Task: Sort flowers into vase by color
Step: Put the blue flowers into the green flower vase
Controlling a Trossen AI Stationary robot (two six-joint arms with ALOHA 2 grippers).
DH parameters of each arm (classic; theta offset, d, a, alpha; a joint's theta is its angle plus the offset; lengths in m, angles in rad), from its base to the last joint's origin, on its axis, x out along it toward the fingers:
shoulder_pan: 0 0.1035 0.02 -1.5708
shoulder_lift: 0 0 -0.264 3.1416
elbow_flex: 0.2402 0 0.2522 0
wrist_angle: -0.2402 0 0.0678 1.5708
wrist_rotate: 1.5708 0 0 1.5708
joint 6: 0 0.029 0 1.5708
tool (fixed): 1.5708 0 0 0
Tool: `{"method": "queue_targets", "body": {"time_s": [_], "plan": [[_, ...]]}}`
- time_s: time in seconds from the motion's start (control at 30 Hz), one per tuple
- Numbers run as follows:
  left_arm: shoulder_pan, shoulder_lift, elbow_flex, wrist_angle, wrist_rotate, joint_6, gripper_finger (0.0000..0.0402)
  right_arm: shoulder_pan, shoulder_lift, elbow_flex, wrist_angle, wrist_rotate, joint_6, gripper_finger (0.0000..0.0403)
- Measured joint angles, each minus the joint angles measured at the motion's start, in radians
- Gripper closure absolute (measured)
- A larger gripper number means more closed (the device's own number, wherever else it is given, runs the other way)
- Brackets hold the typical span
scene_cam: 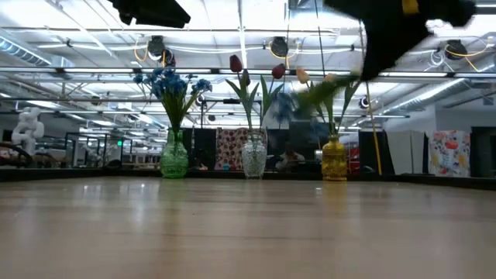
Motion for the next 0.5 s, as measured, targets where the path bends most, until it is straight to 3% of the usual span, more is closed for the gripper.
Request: {"method": "queue_targets", "body": {"time_s": [0.17,0.4,0.5], "plan": [[-0.001,-0.032,0.0,0.008,0.051,-0.024,0.0226,0.014,-0.145,0.018,0.004,0.202,-0.161,0.04],[-0.001,-0.033,0.0,0.115,0.369,-0.028,0.0226,0.019,-0.296,0.017,0.038,0.518,-0.433,0.04],[-0.001,0.0,0.0,0.227,0.408,-0.02,0.0226,0.011,-0.319,0.017,0.034,0.681,-0.508,0.04]]}}
